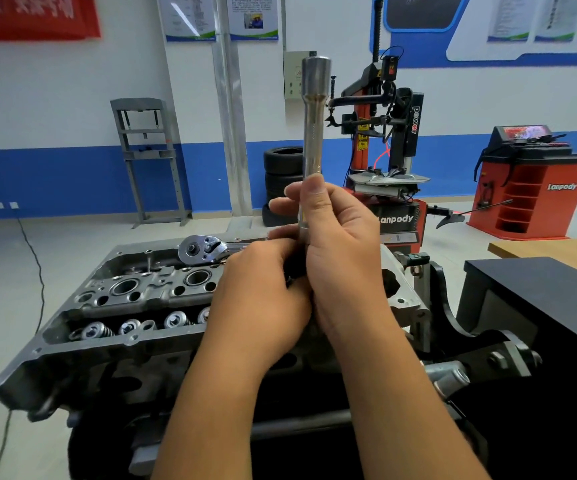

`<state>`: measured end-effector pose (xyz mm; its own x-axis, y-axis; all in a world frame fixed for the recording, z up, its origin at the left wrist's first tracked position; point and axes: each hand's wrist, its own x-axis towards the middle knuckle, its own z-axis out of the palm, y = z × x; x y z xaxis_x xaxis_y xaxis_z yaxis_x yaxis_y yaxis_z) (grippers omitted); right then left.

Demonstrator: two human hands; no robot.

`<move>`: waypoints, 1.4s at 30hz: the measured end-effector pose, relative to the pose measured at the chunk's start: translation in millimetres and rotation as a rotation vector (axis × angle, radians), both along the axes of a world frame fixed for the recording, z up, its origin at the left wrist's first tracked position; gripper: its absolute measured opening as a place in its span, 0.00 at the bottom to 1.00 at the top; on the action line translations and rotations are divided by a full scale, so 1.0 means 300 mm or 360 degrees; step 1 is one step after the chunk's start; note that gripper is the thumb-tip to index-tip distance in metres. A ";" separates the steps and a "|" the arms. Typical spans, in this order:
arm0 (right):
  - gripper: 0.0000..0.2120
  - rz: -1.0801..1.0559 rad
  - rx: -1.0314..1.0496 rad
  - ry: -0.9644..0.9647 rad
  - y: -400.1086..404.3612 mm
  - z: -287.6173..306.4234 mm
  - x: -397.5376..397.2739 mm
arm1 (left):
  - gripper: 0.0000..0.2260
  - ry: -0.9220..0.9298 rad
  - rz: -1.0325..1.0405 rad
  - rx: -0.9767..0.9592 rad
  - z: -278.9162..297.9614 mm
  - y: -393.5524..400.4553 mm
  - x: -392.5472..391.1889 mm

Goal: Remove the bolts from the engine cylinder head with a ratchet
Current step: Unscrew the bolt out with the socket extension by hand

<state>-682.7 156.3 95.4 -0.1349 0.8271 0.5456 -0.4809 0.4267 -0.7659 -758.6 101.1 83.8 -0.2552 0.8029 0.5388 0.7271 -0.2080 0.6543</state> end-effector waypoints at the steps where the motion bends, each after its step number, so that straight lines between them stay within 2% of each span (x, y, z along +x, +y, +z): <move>1: 0.14 0.0029 -0.0003 -0.0005 0.000 0.001 -0.001 | 0.14 0.0026 -0.0015 -0.0016 0.000 0.000 -0.003; 3: 0.12 0.0080 -0.0016 -0.0002 -0.001 0.000 -0.003 | 0.16 0.0049 -0.0011 -0.0013 0.001 -0.002 -0.004; 7: 0.07 0.0065 0.0028 -0.0078 0.005 0.014 -0.001 | 0.13 0.0025 0.0116 0.0012 -0.005 0.005 -0.005; 10: 0.10 -0.0054 0.0164 -0.0112 0.025 0.056 0.024 | 0.13 0.0098 0.0224 -0.0030 -0.007 0.009 0.000; 12: 0.12 -0.0116 0.0267 -0.0150 0.038 0.082 0.044 | 0.06 0.0079 0.0219 -0.0049 -0.004 0.006 0.006; 13: 0.13 -0.0116 0.0304 -0.0175 0.042 0.091 0.054 | 0.06 0.0078 0.0224 -0.0059 -0.002 0.004 0.009; 17: 0.09 -0.0076 0.0478 -0.0305 0.063 0.113 0.083 | 0.10 0.0039 0.0155 -0.0136 0.011 -0.003 0.005; 20: 0.04 -0.0033 0.0602 -0.0422 0.086 0.121 0.101 | 0.12 -0.0119 0.0035 -0.0198 0.022 -0.008 -0.020; 24: 0.08 0.0206 0.0518 -0.0373 0.097 0.114 0.112 | 0.19 -0.0261 -0.0051 -0.0237 0.034 -0.016 -0.042; 27: 0.08 0.0367 0.0410 -0.0270 0.090 0.108 0.102 | 0.19 -0.0218 0.0046 -0.0114 0.034 -0.012 -0.049; 29: 0.08 0.0352 0.0378 -0.0203 0.085 0.104 0.093 | 0.18 -0.0166 0.0094 0.0019 0.036 -0.017 -0.056; 32: 0.10 0.0284 0.0390 -0.0159 0.085 0.100 0.087 | 0.15 -0.0270 -0.0120 0.0153 0.043 -0.029 -0.064; 34: 0.09 0.0228 0.0431 -0.0236 0.087 0.106 0.092 | 0.15 -0.0303 -0.0295 0.0174 0.050 -0.030 -0.056; 37: 0.14 0.0165 0.0470 -0.0368 0.087 0.118 0.101 | 0.12 -0.0338 -0.0482 0.0199 0.060 -0.012 -0.047; 39: 0.14 0.0201 0.0423 -0.0373 0.082 0.124 0.105 | 0.09 -0.0326 -0.0513 0.0181 0.070 0.007 -0.052; 42: 0.09 0.0246 0.0340 -0.0328 0.076 0.130 0.108 | 0.08 -0.0345 -0.0490 0.0146 0.077 0.033 -0.066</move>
